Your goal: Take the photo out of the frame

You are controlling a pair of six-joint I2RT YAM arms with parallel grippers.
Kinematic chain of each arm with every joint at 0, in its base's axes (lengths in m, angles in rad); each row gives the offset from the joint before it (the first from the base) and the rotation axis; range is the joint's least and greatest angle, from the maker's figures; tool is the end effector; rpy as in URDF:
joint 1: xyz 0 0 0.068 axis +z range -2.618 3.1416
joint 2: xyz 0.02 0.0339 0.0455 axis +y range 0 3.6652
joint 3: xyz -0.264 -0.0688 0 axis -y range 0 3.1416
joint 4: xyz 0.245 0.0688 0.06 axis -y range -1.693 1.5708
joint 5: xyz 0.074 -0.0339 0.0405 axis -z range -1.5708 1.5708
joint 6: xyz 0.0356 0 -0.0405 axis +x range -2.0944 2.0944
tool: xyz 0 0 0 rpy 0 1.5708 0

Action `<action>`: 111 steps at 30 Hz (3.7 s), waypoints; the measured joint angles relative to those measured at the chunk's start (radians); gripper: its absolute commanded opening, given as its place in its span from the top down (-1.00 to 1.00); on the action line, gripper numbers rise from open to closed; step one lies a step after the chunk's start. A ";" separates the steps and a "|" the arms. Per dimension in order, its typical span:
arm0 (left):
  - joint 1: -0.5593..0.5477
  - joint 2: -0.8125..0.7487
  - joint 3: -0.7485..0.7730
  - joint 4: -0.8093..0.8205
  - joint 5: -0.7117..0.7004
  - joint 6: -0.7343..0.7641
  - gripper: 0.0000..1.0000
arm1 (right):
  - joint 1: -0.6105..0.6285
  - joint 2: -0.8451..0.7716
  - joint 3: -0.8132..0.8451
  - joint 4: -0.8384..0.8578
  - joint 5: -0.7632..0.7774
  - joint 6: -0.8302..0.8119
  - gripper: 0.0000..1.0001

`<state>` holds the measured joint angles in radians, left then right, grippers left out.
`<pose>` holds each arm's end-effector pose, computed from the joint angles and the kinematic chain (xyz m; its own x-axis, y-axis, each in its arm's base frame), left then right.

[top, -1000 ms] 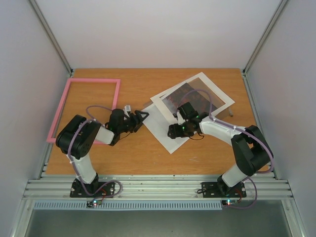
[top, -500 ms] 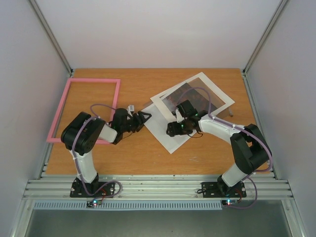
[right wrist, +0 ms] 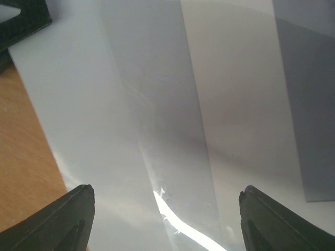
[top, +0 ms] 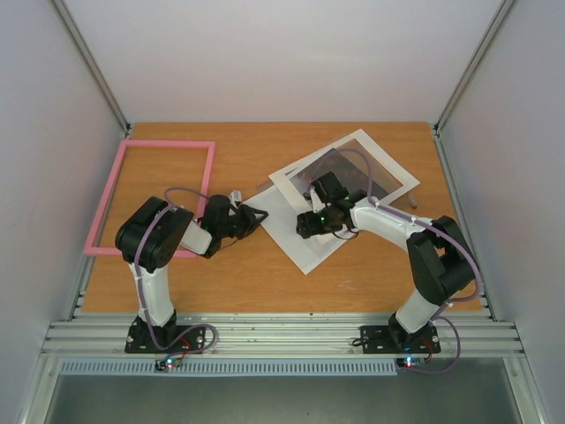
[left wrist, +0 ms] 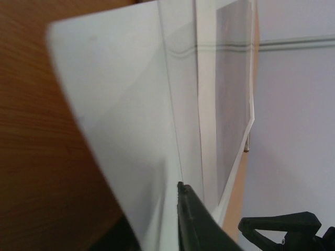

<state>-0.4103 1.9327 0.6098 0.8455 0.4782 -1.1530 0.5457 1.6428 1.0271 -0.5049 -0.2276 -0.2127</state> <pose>0.2920 -0.1449 0.0891 -0.8372 -0.5207 -0.1671 -0.0893 0.4317 -0.8976 0.2702 0.1734 0.1865 -0.6278 -0.6218 -0.4682 -0.7387 0.6655 0.1067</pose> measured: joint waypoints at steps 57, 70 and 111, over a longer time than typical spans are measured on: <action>-0.002 -0.832 0.145 -1.196 -0.261 0.422 0.99 | 0.206 0.224 0.208 -0.194 0.541 -0.167 -0.57; -0.001 -1.006 0.410 -1.752 -0.571 0.633 0.99 | 0.206 0.200 0.220 -0.196 0.484 -0.157 -0.57; 0.000 -1.048 0.925 -1.954 -0.408 1.665 0.99 | 0.205 -0.074 0.878 -0.340 -0.061 -0.683 -0.57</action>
<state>-0.4107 0.8852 1.5352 -1.1080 0.0704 0.5117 0.7509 1.5688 1.9049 -0.8448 -0.2890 -0.8955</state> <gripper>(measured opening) 0.009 0.785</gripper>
